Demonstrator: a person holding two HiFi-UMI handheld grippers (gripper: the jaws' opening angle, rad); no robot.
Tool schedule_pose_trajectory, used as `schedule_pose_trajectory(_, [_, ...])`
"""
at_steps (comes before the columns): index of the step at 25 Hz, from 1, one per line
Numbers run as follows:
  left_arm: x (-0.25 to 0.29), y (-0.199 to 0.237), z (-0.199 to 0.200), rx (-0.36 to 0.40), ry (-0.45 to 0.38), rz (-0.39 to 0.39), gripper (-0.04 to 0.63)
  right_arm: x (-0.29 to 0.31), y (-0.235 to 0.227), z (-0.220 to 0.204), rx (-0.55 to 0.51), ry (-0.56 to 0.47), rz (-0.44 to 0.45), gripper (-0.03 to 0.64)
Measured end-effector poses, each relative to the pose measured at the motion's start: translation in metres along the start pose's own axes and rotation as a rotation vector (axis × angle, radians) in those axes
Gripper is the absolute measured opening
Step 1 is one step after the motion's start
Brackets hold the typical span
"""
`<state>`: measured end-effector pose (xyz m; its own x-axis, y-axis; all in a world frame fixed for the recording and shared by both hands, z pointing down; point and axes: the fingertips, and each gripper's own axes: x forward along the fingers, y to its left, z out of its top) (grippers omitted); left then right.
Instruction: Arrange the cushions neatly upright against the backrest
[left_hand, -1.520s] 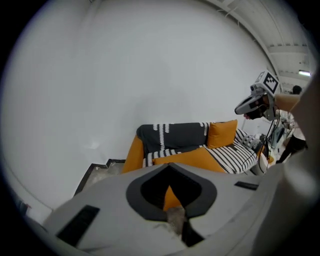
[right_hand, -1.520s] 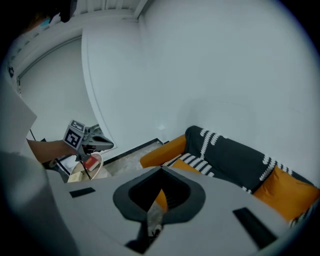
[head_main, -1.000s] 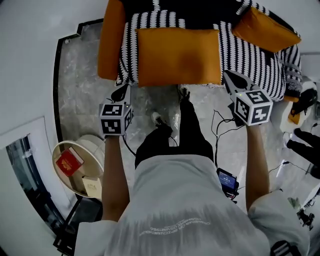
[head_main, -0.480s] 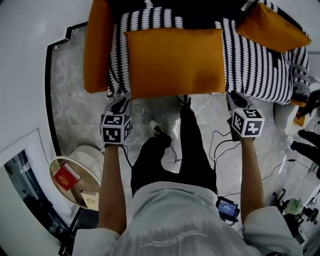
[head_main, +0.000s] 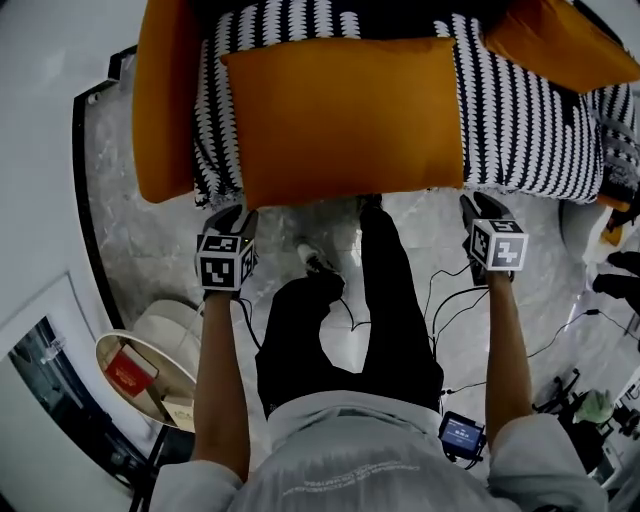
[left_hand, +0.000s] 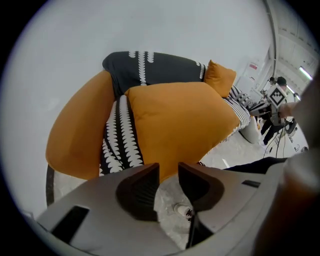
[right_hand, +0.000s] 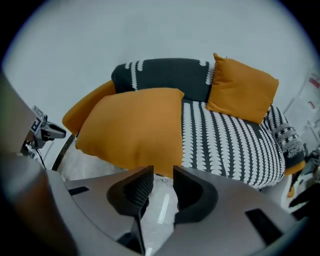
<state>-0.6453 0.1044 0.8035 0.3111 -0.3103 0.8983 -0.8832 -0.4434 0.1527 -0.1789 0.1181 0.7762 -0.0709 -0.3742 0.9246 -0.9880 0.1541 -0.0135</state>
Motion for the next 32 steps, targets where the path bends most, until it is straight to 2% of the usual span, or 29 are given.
schedule_pose_trajectory(5, [0.033, 0.006, -0.022, -0.031, 0.053, 0.007, 0.156, 0.037, -0.01, -0.022, -0.011, 0.059, 0.008, 0.115])
schedule_pose_trajectory(16, [0.084, 0.013, -0.043, -0.067, 0.121, 0.03, 0.187, 0.093, -0.03, -0.031, -0.023, 0.085, 0.017, 0.12])
schedule_pose_trajectory(18, [0.084, 0.012, -0.038, -0.065, 0.115, 0.037, 0.16, 0.095, -0.028, -0.027, -0.036, 0.083, 0.016, 0.12])
schedule_pose_trajectory(20, [0.078, 0.013, -0.033, -0.034, 0.11, 0.057, 0.087, 0.093, -0.023, -0.023, -0.078, 0.079, -0.001, 0.066])
schedule_pose_trajectory(22, [0.071, 0.012, -0.03, 0.004, 0.121, 0.074, 0.055, 0.09, -0.023, -0.024, -0.109, 0.078, -0.018, 0.038])
schedule_pose_trajectory(32, [0.041, 0.012, 0.005, 0.043, 0.162, 0.068, 0.035, 0.052, -0.023, 0.012, -0.112, 0.109, 0.02, 0.031])
